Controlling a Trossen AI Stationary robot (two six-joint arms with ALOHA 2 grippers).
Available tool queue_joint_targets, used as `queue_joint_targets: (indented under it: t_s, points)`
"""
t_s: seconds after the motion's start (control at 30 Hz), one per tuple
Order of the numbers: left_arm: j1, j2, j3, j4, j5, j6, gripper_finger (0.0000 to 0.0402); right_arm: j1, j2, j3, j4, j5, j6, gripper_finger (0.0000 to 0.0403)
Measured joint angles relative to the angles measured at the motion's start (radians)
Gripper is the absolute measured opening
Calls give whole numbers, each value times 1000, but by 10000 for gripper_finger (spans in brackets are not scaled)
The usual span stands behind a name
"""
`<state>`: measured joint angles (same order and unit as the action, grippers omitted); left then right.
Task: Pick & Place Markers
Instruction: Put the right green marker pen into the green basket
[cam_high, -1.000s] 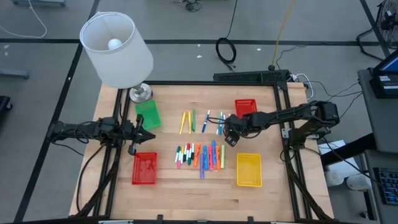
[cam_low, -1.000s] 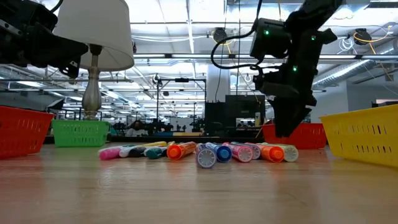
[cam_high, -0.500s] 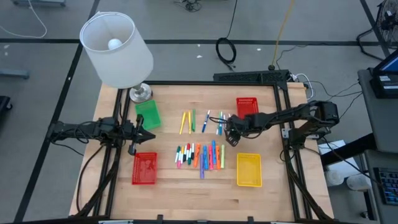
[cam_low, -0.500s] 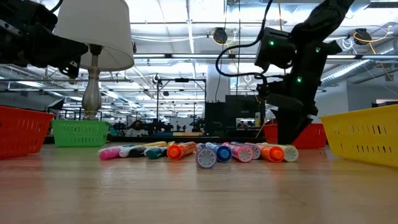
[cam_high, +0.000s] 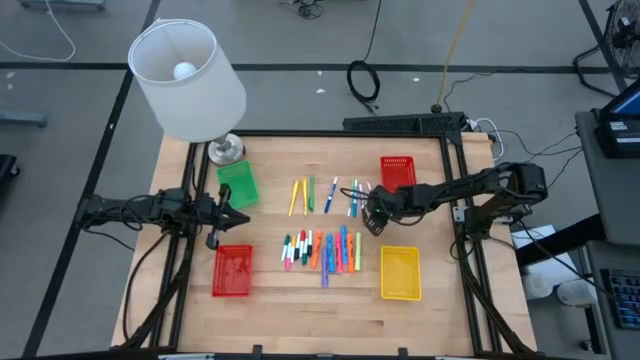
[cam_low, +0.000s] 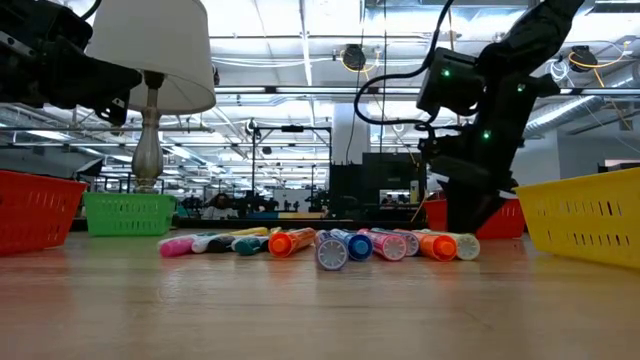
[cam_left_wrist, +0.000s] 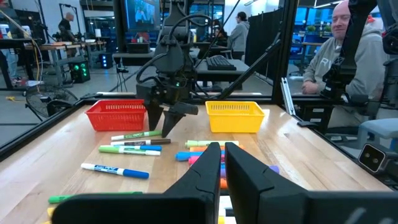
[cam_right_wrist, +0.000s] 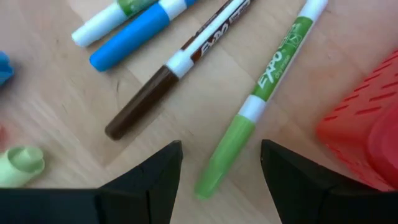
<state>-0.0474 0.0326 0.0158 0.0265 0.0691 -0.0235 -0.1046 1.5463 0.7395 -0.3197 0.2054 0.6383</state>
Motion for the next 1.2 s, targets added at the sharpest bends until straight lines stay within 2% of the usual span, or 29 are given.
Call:
queue_joint_targets:
  t_s: [0.43, 0.73, 0.97, 1.2]
  points:
    - [0, 0, 0, 0, 0, 0, 31, -25, 16, -2, 96, 64, 7, 208]
    - [0, 0, 0, 0, 0, 0, 31, -43, 115, 3, 74, 67, 8, 208]
    - [0, 0, 0, 0, 0, 0, 31, -45, 125, 2, 61, 63, 8, 207]
    - [0, 0, 0, 0, 0, 0, 31, -45, 126, 1, 49, 52, 8, 171]
